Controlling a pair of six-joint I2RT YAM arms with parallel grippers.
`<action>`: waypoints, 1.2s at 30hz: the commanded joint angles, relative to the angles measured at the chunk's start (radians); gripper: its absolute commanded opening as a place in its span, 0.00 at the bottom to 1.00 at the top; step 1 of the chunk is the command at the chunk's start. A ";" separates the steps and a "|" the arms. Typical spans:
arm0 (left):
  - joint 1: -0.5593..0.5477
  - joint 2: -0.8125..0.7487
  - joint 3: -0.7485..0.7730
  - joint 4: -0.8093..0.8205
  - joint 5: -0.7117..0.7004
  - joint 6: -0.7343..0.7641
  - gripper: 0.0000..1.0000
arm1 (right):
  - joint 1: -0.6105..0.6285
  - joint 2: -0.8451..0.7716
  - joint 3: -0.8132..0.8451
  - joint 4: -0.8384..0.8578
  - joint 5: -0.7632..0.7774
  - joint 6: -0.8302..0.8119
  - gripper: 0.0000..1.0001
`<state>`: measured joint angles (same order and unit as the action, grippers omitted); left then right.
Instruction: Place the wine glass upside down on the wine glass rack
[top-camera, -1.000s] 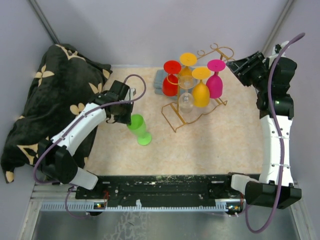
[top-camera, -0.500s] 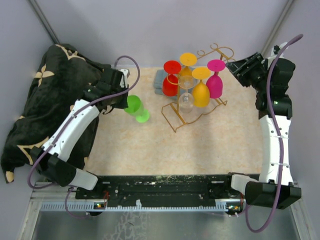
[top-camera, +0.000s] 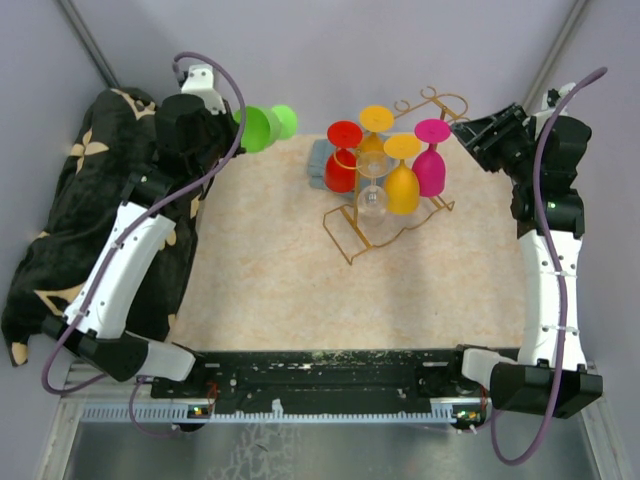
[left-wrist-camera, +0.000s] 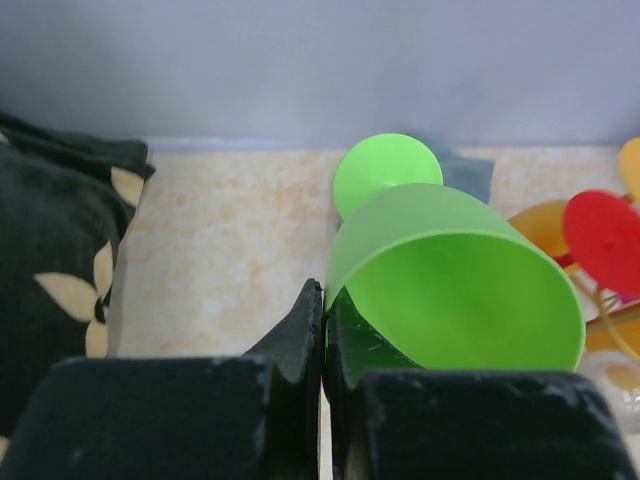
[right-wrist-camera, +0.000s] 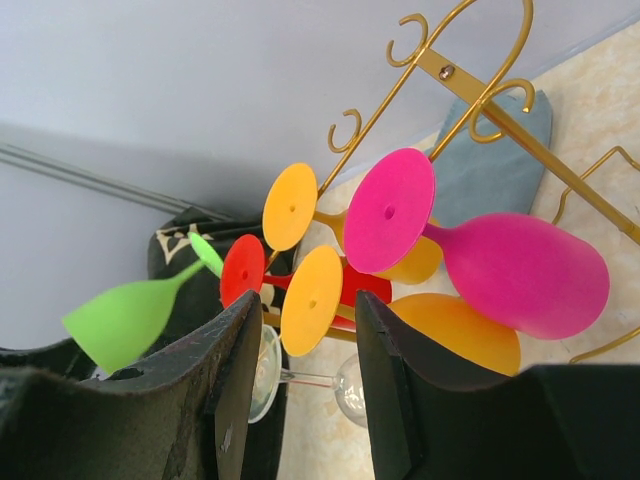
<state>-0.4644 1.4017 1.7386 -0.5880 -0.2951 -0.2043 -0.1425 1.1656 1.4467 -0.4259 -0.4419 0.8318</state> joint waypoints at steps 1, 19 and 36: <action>-0.003 -0.058 -0.006 0.299 0.061 -0.013 0.00 | -0.005 -0.033 -0.002 0.078 -0.010 0.006 0.43; 0.066 0.011 -0.100 0.999 0.962 -0.542 0.00 | -0.005 -0.044 -0.079 0.292 -0.141 0.072 0.43; 0.090 0.248 -0.053 1.713 1.303 -1.250 0.00 | -0.005 0.057 -0.218 1.141 -0.474 0.560 0.44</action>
<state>-0.3832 1.6157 1.6283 0.8623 0.9398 -1.2240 -0.1425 1.1950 1.2243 0.3401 -0.8108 1.2137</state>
